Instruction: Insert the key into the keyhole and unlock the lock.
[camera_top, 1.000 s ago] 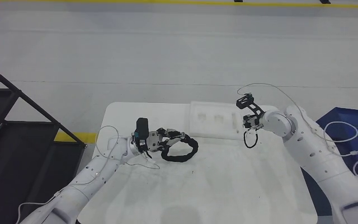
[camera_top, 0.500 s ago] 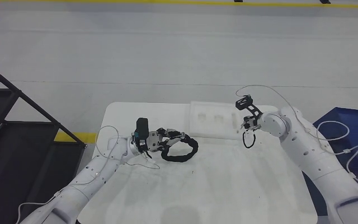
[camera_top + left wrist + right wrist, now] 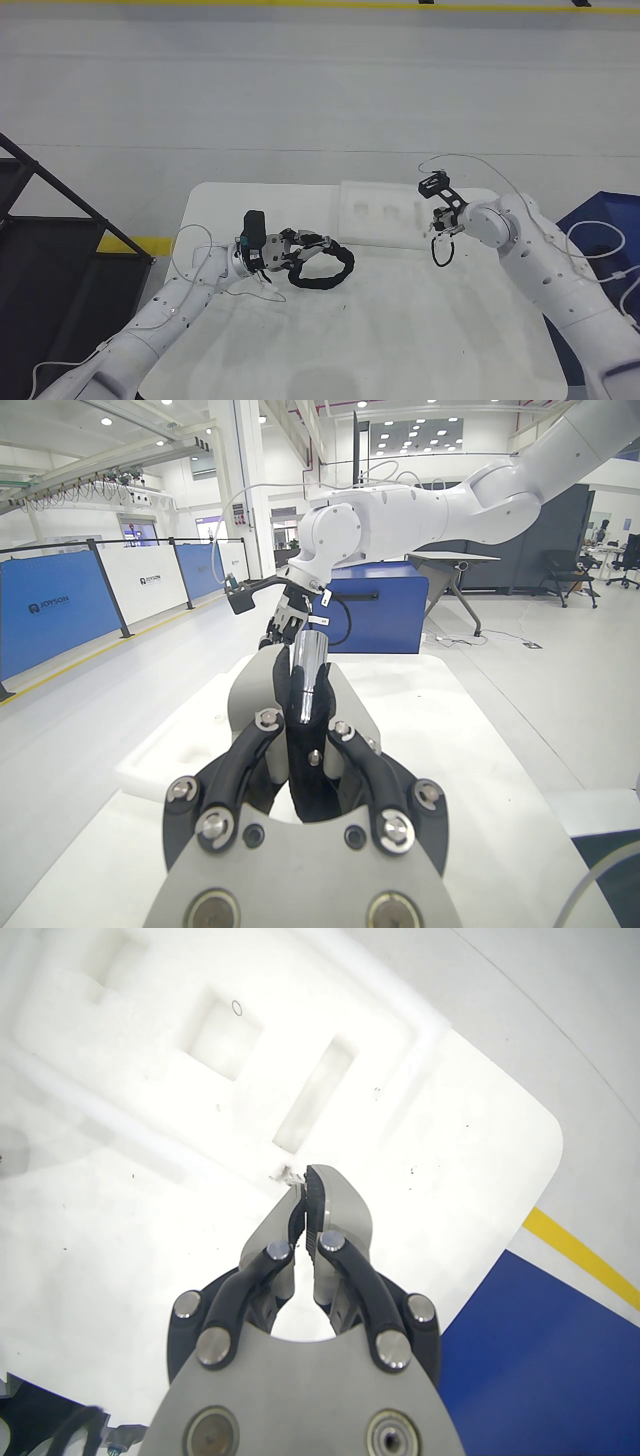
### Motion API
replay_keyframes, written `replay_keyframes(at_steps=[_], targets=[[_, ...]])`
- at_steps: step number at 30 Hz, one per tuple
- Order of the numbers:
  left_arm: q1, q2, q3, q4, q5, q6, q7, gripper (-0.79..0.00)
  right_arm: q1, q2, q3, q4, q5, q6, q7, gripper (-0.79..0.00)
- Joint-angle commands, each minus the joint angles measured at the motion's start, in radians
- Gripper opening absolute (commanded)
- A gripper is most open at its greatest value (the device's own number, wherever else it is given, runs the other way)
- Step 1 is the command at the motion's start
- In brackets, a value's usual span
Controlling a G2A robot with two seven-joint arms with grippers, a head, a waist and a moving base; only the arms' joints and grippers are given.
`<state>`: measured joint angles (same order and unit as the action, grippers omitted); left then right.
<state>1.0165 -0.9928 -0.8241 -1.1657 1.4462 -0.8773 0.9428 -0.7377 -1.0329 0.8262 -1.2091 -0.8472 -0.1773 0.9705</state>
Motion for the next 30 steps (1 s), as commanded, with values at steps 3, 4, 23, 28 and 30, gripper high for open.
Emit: replay_keyframes(at_steps=[3,4,23,28,30], targets=[[0.0,0.0,0.0,0.0,0.0,0.0,0.0,-0.785,-0.011,0.001,0.008,-0.019,-0.006,-0.006,0.013,-0.785],[0.0,0.0,0.0,0.0,0.0,0.0,0.0,-0.785,-0.013,0.001,0.009,-0.021,-0.005,-0.008,0.014,-0.785],[0.0,0.0,0.0,0.0,0.0,0.0,0.0,-0.785,-0.006,-0.023,0.009,0.036,-0.021,-0.023,-0.038,-0.785],[0.0,0.0,0.0,0.0,0.0,0.0,0.0,-0.785,-0.007,-0.027,0.013,0.035,-0.029,-0.021,-0.035,-0.785],[0.0,0.0,0.0,0.0,0.0,0.0,0.0,-0.785,-0.007,-0.028,0.014,0.034,-0.035,-0.018,-0.027,-0.785]])
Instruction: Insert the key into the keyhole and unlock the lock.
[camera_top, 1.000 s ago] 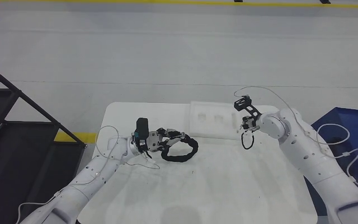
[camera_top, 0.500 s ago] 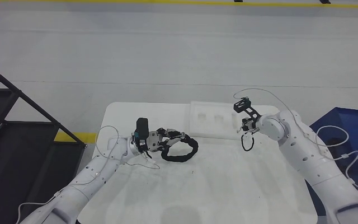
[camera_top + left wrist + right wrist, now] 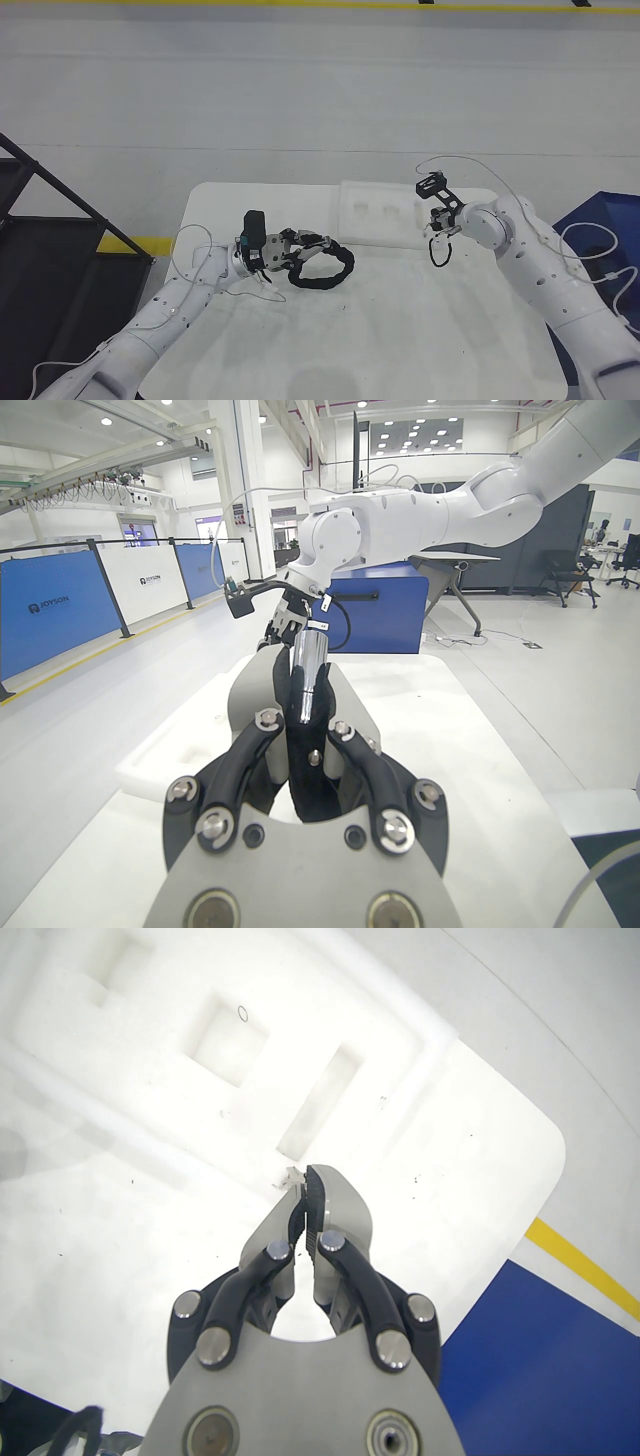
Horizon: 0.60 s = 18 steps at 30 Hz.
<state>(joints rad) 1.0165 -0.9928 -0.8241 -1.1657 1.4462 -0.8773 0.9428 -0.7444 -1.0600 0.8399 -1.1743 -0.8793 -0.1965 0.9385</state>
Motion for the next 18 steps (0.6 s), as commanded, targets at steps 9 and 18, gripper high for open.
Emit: replay_keyframes(at_steps=[9,18], targets=[[0.0,0.0,0.0,0.0,0.0,0.0,0.0,-0.785,-0.003,-0.007,0.009,-0.009,-0.014,0.006,0.009,-0.785],[0.0,0.0,0.0,0.0,0.0,0.0,0.0,-0.785,-0.025,-0.003,0.031,-0.041,-0.036,0.011,0.022,-0.785]])
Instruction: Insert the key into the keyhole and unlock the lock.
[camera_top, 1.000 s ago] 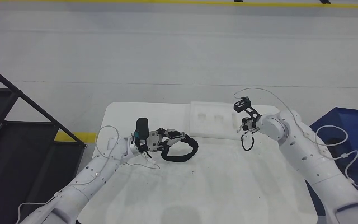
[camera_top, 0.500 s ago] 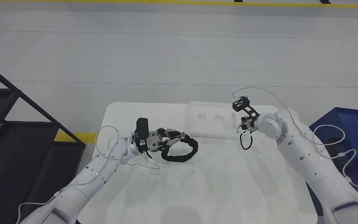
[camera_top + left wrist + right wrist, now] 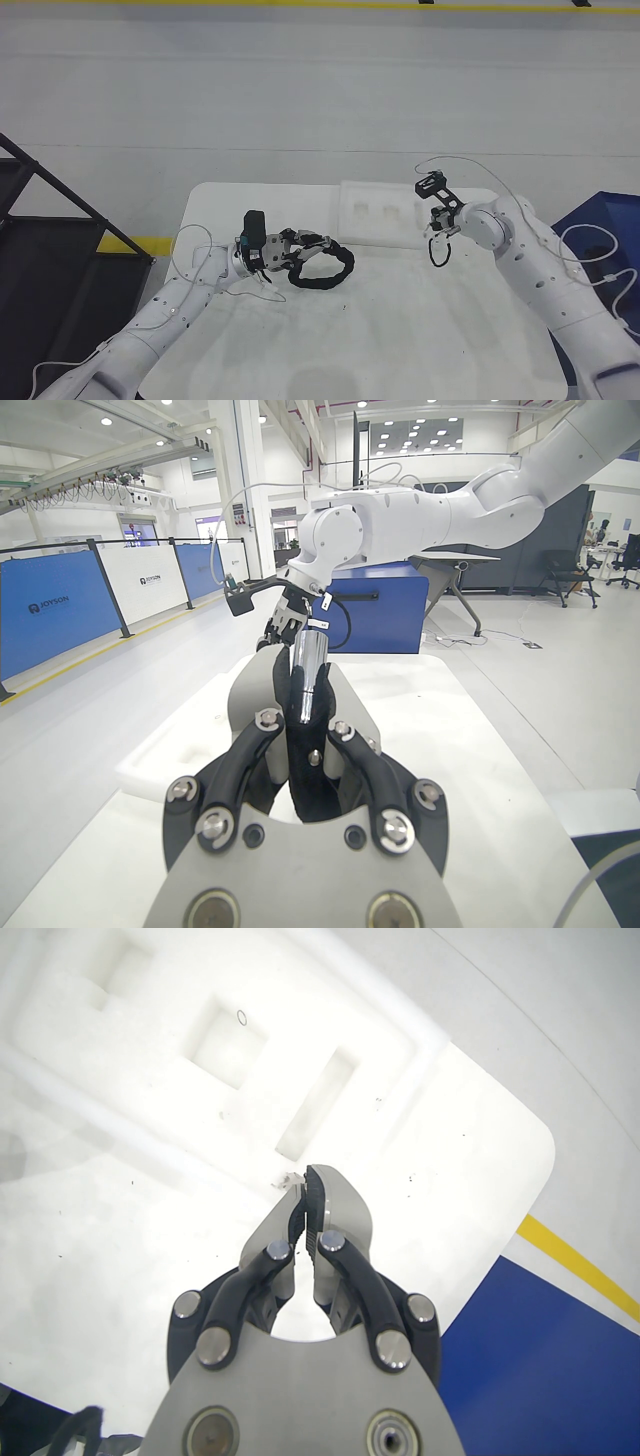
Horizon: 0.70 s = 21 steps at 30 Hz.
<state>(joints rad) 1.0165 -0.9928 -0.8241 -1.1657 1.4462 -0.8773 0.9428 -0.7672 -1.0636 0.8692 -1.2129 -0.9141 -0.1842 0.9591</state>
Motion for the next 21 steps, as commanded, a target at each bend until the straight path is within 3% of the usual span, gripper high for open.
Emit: replay_keyframes(at_steps=[1,10,21], targets=[[0.0,0.0,0.0,0.0,0.0,0.0,0.0,-0.785,-0.005,0.001,0.004,-0.004,-0.001,-0.001,0.003,-0.785],[0.0,0.0,0.0,0.0,0.0,0.0,0.0,-0.785,-0.016,-0.003,0.016,0.001,-0.004,-0.007,0.005,-0.785],[0.0,0.0,0.0,0.0,0.0,0.0,0.0,-0.785,0.018,-0.031,-0.015,0.11,0.026,-0.033,-0.02,-0.785]])
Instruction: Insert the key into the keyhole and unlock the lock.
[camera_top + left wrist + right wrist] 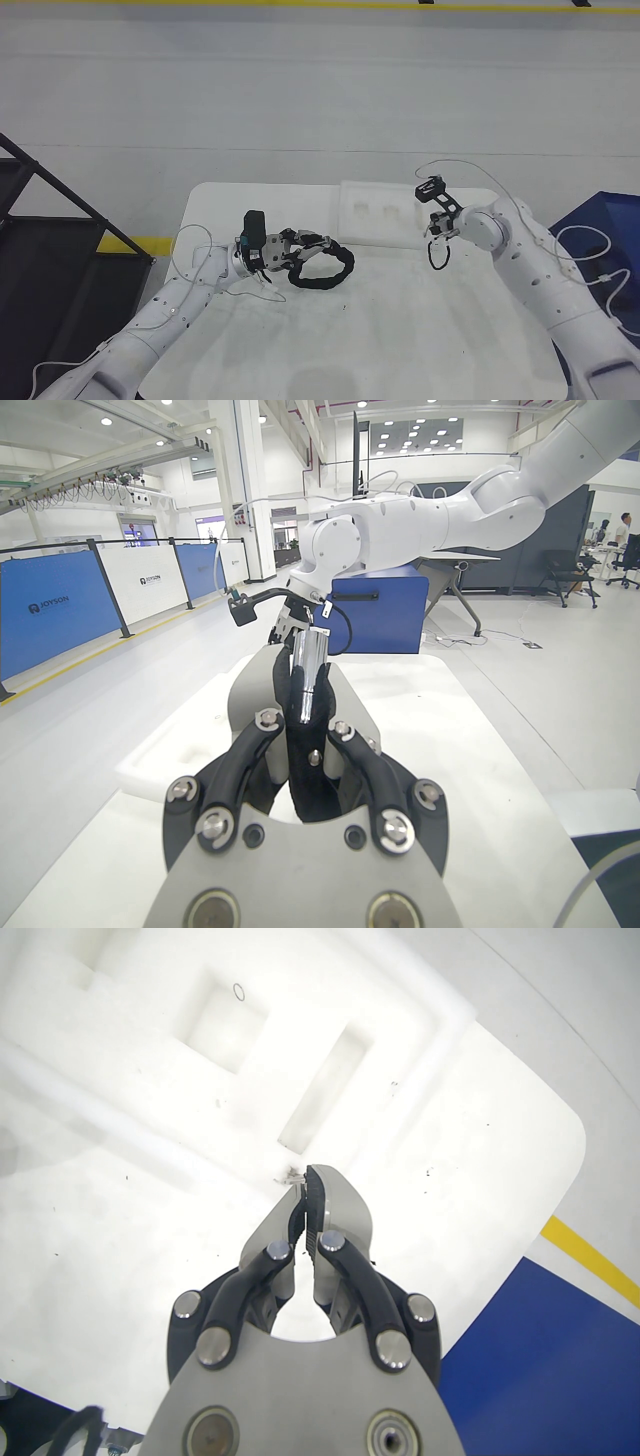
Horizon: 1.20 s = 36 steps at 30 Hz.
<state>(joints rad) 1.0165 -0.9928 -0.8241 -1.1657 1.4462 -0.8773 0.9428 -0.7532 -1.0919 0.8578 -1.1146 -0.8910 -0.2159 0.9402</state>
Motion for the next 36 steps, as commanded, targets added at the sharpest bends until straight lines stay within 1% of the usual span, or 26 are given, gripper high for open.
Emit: replay_keyframes(at_steps=[1,9,13,14,15,16,17,21,22,23,26,28,31,33,34,35,36], targets=[[0.0,0.0,0.0,0.0,0.0,0.0,0.0,-0.785,0.008,-0.006,-0.008,0.023,0.003,-0.003,-0.001,-0.785],[0.0,0.0,0.0,0.0,0.0,0.0,0.0,-0.785,0.037,-0.025,-0.03,0.084,0.008,-0.02,0.007,-0.785],[0.0,0.0,0.0,0.0,0.0,0.0,0.0,-0.785,0.046,-0.031,-0.031,0.094,0.012,-0.024,0.012,-0.785],[0.0,0.0,0.0,0.0,0.0,0.0,0.0,-0.785,0.046,-0.031,-0.028,0.091,0.015,-0.025,0.015,-0.523],[0.0,0.0,0.0,0.0,0.0,0.0,0.0,-0.785,0.046,-0.031,-0.024,0.089,0.018,-0.026,0.018,-0.394],[0.0,0.0,0.0,0.0,0.0,0.0,0.0,-0.785,0.045,-0.03,-0.018,0.086,0.023,-0.024,0.021,-0.179],[0.0,0.0,0.0,0.0,0.0,0.0,0.0,-0.785,0.043,-0.029,-0.011,0.081,0.033,-0.023,0.023,-0.142],[0.0,0.0,0.0,0.0,0.0,0.0,0.0,-0.785,0.033,-0.023,0.03,0.067,0.097,-0.026,0.032,-0.135],[0.0,0.0,0.0,0.0,0.0,0.0,0.0,-0.785,0.031,-0.022,0.041,0.066,0.121,-0.032,0.034,-0.095],[0.0,0.0,0.0,0.0,0.0,0.0,0.0,-0.785,0.03,-0.022,0.052,0.07,0.148,-0.039,0.035,-0.037],[0.0,0.0,0.0,0.0,0.0,0.0,0.0,-0.785,0.034,-0.023,0.07,0.097,0.198,-0.024,0.055,-0.031],[0.0,0.0,0.0,0.0,0.0,0.0,0.0,-0.785,0.043,-0.027,0.077,0.12,0.241,-0.016,0.064,-0.046],[0.0,0.0,0.0,0.0,0.0,0.0,0.0,-0.785,0.058,-0.035,0.075,0.157,0.283,-0.013,0.08,-0.139],[0.0,0.0,0.0,0.0,0.0,0.0,0.0,-0.785,0.071,-0.041,0.068,0.18,0.299,-0.017,0.085,-0.157],[0.0,0.0,0.0,0.0,0.0,0.0,0.0,-0.785,0.077,-0.045,0.063,0.191,0.303,-0.019,0.084,-0.182],[0.0,0.0,0.0,0.0,0.0,0.0,0.0,-0.785,0.083,-0.048,0.057,0.205,0.309,-0.021,0.089,-0.243],[0.0,0.0,0.0,0.0,0.0,0.0,0.0,-0.785,0.091,-0.053,0.051,0.22,0.316,-0.02,0.093,-0.268]])
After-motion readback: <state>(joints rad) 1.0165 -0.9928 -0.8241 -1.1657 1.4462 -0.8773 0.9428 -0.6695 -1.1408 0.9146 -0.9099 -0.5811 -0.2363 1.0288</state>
